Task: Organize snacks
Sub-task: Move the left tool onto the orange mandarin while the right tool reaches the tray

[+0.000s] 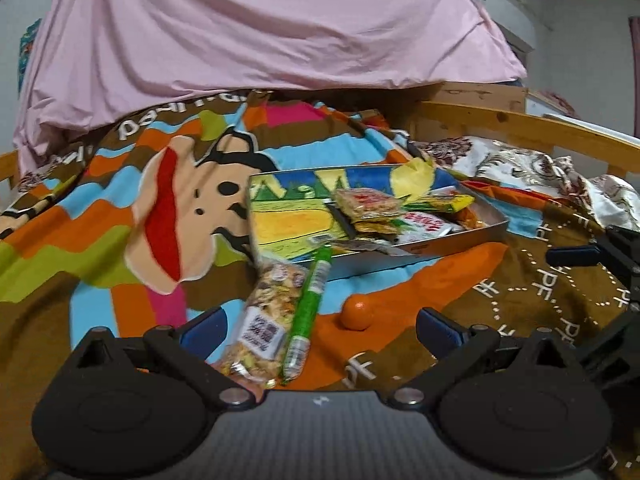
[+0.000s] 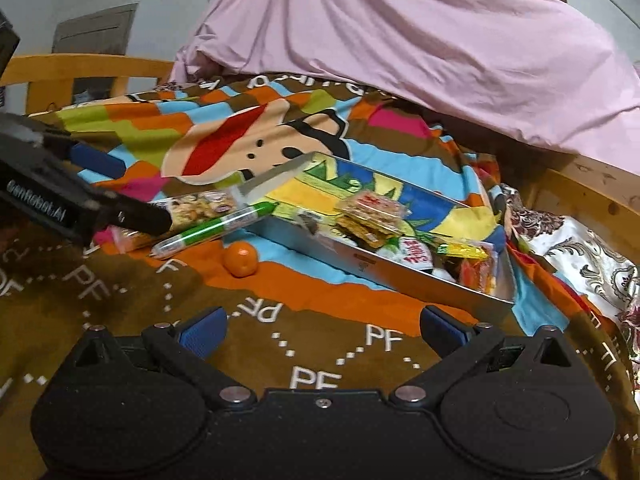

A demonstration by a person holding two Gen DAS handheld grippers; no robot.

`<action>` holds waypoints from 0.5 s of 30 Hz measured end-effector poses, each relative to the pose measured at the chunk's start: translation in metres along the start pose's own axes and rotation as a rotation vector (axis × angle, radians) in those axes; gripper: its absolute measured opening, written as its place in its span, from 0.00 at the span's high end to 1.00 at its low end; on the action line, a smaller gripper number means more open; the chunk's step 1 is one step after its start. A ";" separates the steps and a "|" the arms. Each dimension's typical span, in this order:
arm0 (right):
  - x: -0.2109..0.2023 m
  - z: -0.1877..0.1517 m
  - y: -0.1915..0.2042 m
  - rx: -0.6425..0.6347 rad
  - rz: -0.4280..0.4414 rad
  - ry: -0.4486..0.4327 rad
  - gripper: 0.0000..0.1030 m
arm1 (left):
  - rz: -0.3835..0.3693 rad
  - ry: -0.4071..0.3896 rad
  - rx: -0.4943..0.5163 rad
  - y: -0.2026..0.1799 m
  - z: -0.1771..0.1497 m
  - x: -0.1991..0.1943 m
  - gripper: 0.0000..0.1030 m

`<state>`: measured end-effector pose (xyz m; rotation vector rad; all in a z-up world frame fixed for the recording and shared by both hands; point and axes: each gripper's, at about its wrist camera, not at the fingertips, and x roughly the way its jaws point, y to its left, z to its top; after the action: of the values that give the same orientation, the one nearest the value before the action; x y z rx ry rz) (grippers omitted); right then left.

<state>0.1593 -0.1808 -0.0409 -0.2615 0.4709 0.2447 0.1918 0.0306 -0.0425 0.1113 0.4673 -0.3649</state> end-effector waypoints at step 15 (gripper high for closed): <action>0.036 0.016 -0.046 -0.038 -0.031 -0.073 0.01 | -0.101 0.147 0.233 -0.042 0.003 0.050 0.01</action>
<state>0.2102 -0.2135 -0.0355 -0.2961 0.3905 0.2326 0.2185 -0.0252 -0.0635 0.3435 0.5763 -0.5125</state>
